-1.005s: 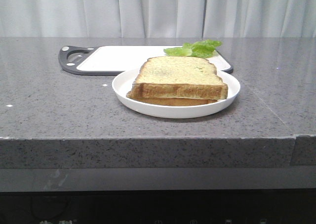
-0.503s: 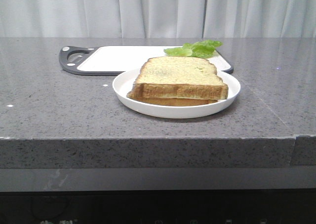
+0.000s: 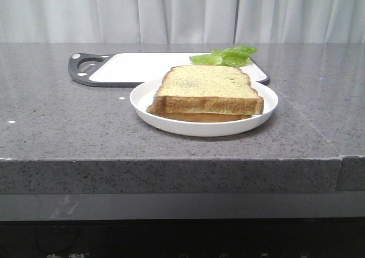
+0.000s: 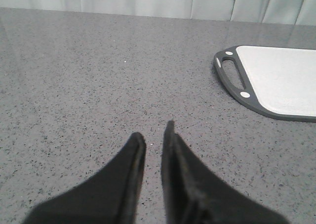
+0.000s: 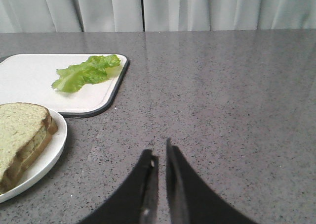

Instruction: Left arm grabs bread, right arm adds lettuce

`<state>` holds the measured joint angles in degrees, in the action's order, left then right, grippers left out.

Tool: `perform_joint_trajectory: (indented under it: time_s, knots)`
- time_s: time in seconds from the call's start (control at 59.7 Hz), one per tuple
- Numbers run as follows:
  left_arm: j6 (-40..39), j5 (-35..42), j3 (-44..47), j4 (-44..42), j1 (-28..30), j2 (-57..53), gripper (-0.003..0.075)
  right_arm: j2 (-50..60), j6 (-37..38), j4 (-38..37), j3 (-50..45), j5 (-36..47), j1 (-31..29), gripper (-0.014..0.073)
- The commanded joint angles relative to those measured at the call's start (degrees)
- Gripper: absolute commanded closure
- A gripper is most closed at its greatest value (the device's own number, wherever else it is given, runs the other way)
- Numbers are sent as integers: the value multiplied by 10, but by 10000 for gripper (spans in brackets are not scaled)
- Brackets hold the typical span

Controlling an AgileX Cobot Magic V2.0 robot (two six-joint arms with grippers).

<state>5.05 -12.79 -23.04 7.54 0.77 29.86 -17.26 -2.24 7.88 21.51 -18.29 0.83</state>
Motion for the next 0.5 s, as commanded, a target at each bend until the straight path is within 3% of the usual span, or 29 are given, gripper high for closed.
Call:
perform_joint_trajectory:
  time_s: [0.0, 0.084, 0.134, 0.352, 0.486]
  knots:
    - [-6, 49, -20, 7, 2, 5, 366, -10, -2, -7, 20, 43, 0, 305]
    - [-6, 50, -20, 7, 2, 5, 173, -10, -2, -7, 20, 43, 0, 178]
    - [-6, 50, -20, 7, 2, 5, 126, -10, -2, -7, 20, 43, 0, 151]
    - [-6, 58, -22, 69, 0, 7, 121, -10, -2, -7, 20, 43, 0, 147]
    - [-6, -21, -60, 120, -25, 33, 121, -10, -2, -7, 20, 43, 0, 147]
